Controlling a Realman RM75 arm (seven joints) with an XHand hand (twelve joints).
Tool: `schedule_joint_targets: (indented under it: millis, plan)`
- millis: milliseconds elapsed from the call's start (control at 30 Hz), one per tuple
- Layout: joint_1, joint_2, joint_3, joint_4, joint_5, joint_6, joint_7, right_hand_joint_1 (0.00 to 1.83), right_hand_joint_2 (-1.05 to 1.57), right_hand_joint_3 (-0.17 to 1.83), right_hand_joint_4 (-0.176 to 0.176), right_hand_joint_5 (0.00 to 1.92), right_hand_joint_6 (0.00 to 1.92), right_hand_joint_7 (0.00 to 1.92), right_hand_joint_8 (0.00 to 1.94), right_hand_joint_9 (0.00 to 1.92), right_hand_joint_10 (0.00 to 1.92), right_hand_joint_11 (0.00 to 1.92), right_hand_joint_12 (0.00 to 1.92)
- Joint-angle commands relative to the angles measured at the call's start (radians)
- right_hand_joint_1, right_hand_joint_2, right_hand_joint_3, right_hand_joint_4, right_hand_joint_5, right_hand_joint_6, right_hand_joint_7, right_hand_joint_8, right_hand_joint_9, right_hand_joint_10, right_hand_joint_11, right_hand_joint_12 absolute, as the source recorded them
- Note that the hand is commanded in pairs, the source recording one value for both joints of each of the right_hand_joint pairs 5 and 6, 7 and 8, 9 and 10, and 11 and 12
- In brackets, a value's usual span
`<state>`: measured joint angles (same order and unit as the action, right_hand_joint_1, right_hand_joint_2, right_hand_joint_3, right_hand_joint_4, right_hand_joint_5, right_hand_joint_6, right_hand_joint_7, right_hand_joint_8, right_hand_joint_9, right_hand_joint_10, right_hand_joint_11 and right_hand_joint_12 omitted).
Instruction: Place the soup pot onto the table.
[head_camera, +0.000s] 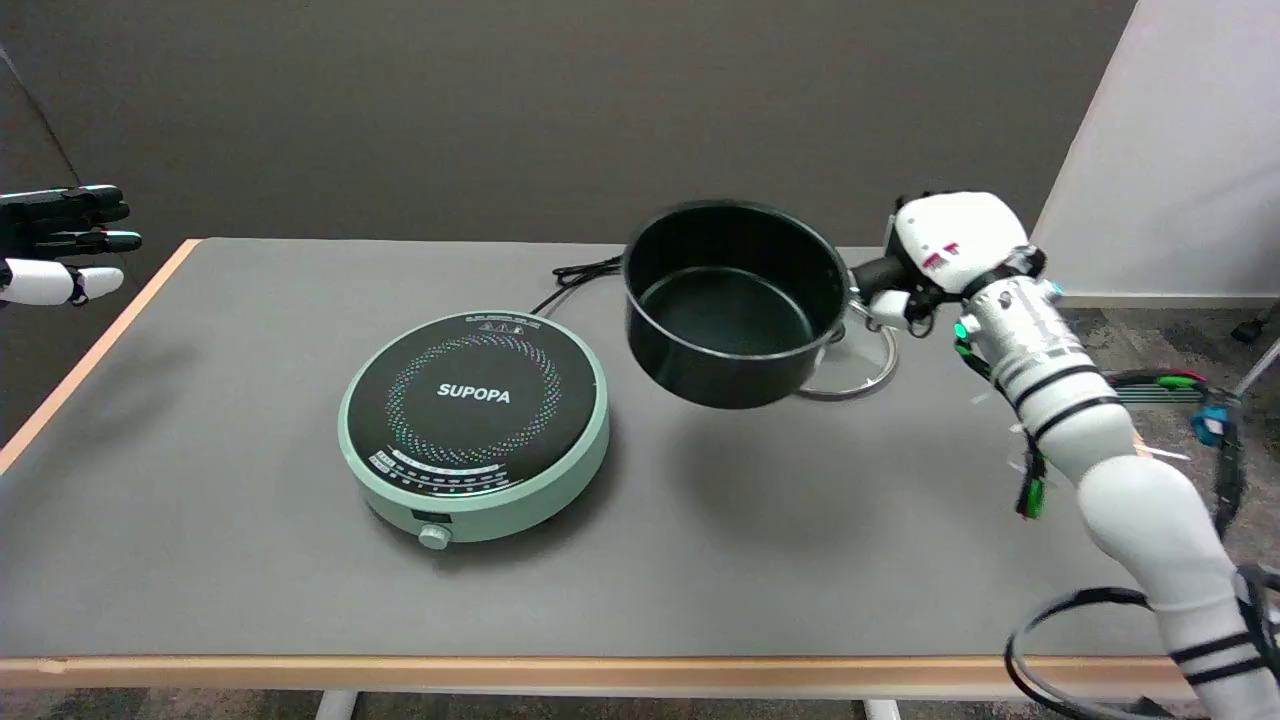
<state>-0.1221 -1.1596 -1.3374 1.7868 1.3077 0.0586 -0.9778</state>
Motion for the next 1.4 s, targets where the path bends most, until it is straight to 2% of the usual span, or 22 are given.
schedule_joint_targets:
  millis: [33,267,600,800,1000,1400]
  plan:
    - [-0.225,-0.007,0.127,0.078,0.047,0.005,0.001,0.96,0.99,0.97,-0.049,1.89,1.89,1.89,1.89,1.89,1.89,1.89,1.89]
    - [-0.297,-0.047,0.092,0.083,0.039,0.023,0.014,0.96,0.98,0.97,-0.048,1.88,1.88,1.88,1.88,1.88,1.88,1.88,1.88]
    - [-0.374,-0.053,0.049,0.082,0.003,0.089,0.099,0.96,0.96,0.99,-0.049,1.88,1.88,1.88,1.88,1.88,1.88,1.88,1.88]
    - [-0.409,-0.062,0.037,0.071,-0.120,0.200,0.099,0.97,0.95,1.01,-0.051,1.86,1.86,1.86,1.86,1.86,1.86,1.86,1.86]
    - [-0.421,-0.077,-0.040,0.028,-0.285,0.353,0.099,0.97,0.94,1.02,-0.052,1.86,1.86,1.86,1.86,1.86,1.86,1.86,1.86]
    - [-0.384,-0.084,-0.133,-0.078,-0.295,0.520,0.099,0.97,0.92,1.02,-0.053,1.86,1.86,1.86,1.86,1.86,1.86,1.86,1.86]
